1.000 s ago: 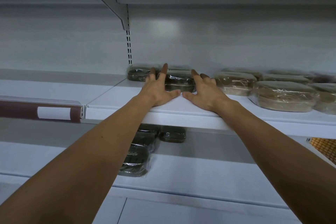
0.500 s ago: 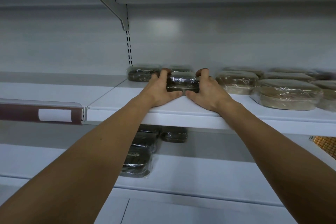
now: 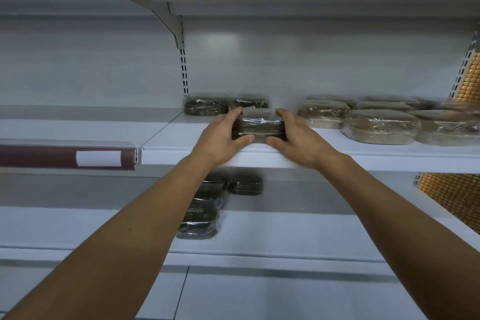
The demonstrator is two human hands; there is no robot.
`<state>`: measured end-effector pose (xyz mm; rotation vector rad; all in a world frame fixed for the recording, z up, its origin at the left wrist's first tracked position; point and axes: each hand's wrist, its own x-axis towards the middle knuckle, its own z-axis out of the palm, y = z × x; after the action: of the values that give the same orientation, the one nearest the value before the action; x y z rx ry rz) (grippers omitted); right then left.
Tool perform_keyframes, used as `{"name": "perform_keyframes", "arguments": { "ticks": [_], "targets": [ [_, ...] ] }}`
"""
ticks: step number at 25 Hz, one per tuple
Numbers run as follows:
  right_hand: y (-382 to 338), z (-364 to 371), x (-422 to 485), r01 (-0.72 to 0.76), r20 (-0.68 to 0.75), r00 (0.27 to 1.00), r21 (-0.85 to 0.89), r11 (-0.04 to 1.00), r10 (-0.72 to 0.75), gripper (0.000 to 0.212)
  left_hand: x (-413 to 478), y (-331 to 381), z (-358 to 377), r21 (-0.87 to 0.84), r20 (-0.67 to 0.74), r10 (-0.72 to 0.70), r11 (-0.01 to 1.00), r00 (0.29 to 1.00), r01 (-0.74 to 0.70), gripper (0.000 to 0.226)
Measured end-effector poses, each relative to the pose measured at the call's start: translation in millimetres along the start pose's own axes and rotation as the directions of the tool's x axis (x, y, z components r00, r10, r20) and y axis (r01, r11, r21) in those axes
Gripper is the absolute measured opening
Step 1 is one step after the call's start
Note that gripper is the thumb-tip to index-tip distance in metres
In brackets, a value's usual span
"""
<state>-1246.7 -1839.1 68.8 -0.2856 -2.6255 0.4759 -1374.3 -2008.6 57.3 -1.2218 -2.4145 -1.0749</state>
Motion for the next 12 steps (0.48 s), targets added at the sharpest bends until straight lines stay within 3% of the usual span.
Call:
{"name": "perform_keyframes", "arguments": {
  "ticks": [7,12],
  "targets": [
    [-30,-16,-63,0.058,-0.023,0.998,-0.134,0.989,-0.062,0.073,-64,16,-29,0.029,-0.02,0.078,0.997,0.997,-0.077,0.072],
    [-50,-14,-111,0.111,-0.066,0.991,-0.122,0.986,-0.12,0.069,-116,21,-40,0.072,-0.085,0.141,0.988,0.986,-0.135,0.071]
  ]
}}
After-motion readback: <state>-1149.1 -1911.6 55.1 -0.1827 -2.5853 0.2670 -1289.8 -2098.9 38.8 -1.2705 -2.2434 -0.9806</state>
